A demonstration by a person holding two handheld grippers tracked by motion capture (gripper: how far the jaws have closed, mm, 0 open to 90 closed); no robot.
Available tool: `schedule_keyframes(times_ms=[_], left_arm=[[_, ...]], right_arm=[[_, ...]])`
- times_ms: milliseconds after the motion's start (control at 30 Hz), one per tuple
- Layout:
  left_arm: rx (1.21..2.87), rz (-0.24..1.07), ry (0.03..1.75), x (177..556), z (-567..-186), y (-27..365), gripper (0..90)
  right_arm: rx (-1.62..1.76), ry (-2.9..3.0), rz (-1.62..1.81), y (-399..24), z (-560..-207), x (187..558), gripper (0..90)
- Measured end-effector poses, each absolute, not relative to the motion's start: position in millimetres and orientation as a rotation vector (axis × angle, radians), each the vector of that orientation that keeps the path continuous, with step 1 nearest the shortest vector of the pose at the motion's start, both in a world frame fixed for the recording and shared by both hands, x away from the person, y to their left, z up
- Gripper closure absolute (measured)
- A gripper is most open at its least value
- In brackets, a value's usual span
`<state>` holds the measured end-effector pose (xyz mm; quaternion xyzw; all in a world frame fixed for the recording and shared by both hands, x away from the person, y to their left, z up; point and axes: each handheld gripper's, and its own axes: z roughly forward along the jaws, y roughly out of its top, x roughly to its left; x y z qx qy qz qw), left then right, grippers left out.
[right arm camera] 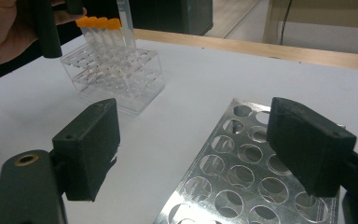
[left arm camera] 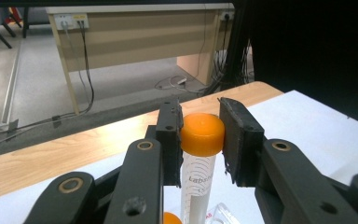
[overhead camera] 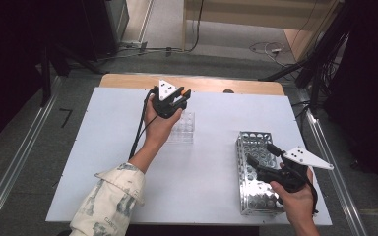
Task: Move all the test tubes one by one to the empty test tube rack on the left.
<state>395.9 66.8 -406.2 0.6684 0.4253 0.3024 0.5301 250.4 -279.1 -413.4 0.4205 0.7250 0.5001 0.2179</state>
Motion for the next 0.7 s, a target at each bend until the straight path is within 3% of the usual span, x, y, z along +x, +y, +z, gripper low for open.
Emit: schedule_keyframes(times_ms=[700], left_arm=[[1.697, 0.710, 1.072, 391.6, -428.0, 63.3, 70.9]], right_arm=[[1.163, 2.012, 1.379, -278.9, -414.7, 251.0, 16.4]])
